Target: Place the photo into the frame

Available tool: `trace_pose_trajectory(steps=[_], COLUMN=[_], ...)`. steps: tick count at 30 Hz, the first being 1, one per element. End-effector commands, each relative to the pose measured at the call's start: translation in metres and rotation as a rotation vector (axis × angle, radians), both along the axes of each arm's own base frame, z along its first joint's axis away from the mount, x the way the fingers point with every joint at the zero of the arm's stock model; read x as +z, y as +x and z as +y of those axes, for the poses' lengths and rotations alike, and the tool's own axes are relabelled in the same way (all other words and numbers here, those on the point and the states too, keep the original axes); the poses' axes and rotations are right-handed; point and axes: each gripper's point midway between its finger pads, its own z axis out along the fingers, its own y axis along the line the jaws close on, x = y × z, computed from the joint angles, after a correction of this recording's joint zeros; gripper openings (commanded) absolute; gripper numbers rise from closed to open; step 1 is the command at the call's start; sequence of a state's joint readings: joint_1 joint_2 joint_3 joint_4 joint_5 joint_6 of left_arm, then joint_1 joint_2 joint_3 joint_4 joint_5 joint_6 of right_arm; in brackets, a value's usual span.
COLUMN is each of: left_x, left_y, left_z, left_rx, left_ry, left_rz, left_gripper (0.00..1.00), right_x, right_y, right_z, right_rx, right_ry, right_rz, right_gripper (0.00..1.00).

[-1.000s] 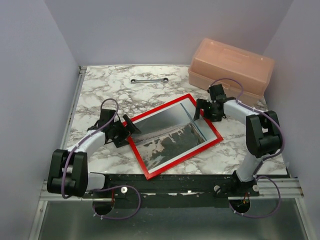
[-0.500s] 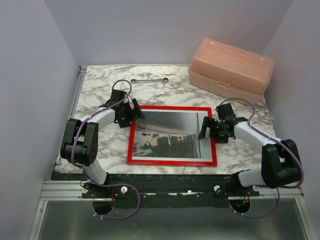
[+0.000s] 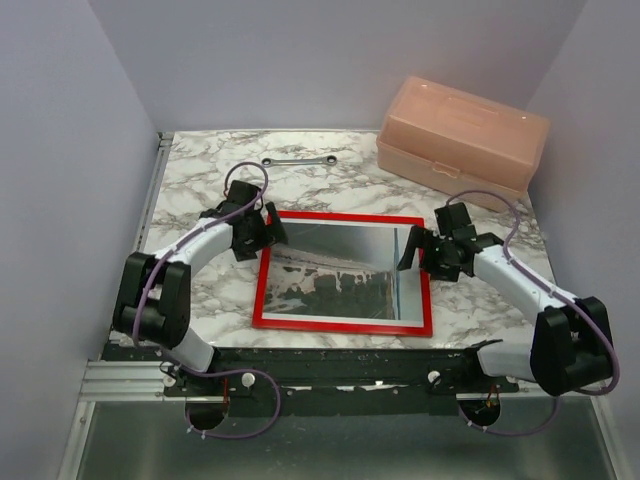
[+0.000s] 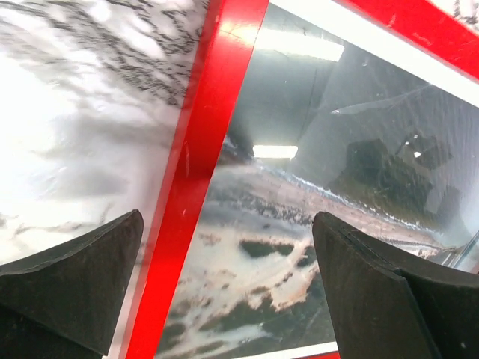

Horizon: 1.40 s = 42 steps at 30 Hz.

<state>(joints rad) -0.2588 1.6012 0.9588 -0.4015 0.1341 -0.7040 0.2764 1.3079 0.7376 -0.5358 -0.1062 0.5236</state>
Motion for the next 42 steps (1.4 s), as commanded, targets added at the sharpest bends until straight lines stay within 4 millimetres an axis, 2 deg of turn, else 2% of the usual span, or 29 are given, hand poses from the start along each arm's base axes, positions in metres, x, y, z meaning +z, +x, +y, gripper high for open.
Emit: trace_pose_trajectory(steps=[1, 7, 9, 12, 16, 22, 26, 27, 35, 39, 42], left_x=[0.049, 0.109, 0.130, 0.145, 0.148, 0.138, 0.130, 0.128, 0.118, 0.111, 0.119], left_y=[-0.003, -0.009, -0.013, -0.017, -0.019, -0.017, -0.008, -0.006, 0.027, 0.034, 0.033], left_z=[0.030, 0.044, 0.049, 0.062, 0.085, 0.116, 0.121, 0.121, 0.128, 0.141, 0.149], left_rx=[0.084, 0.074, 0.073, 0.087, 0.133, 0.202, 0.212, 0.202, 0.157, 0.178, 0.194], left_ry=[0.113, 0.123, 0.126, 0.156, 0.261, 0.425, 0.474, 0.485, 0.610, 0.684, 0.713], left_rz=[-0.120, -0.380, -0.509, -0.662, -0.773, -0.877, -0.987, -0.971, -1.019, -1.002, -1.103], left_gripper=[0.99, 0.99, 0.98, 0.98, 0.98, 0.98, 0.98, 0.98, 0.99, 0.99, 0.98], right_x=[0.046, 0.086, 0.100, 0.120, 0.136, 0.111, 0.094, 0.090, 0.065, 0.062, 0.063], right_y=[0.030, 0.052, 0.057, 0.063, 0.066, 0.068, 0.071, 0.073, 0.096, 0.109, 0.120], right_z=[-0.007, -0.024, -0.023, -0.031, -0.045, -0.074, -0.097, -0.099, -0.091, -0.086, -0.087], right_rx=[-0.049, -0.090, -0.054, -0.079, -0.154, -0.228, -0.335, -0.339, -0.286, -0.243, -0.213], right_ry=[-0.031, -0.087, -0.082, -0.091, -0.093, -0.240, -0.330, -0.351, -0.365, -0.347, -0.369], right_rz=[-0.187, -0.429, -0.526, -0.699, -0.919, -0.993, -1.015, -1.015, -1.033, -1.066, -1.078], right_gripper=[1.00, 1.00, 1.00, 1.00, 1.00, 1.00, 1.00, 1.00, 1.00, 1.00, 1.00])
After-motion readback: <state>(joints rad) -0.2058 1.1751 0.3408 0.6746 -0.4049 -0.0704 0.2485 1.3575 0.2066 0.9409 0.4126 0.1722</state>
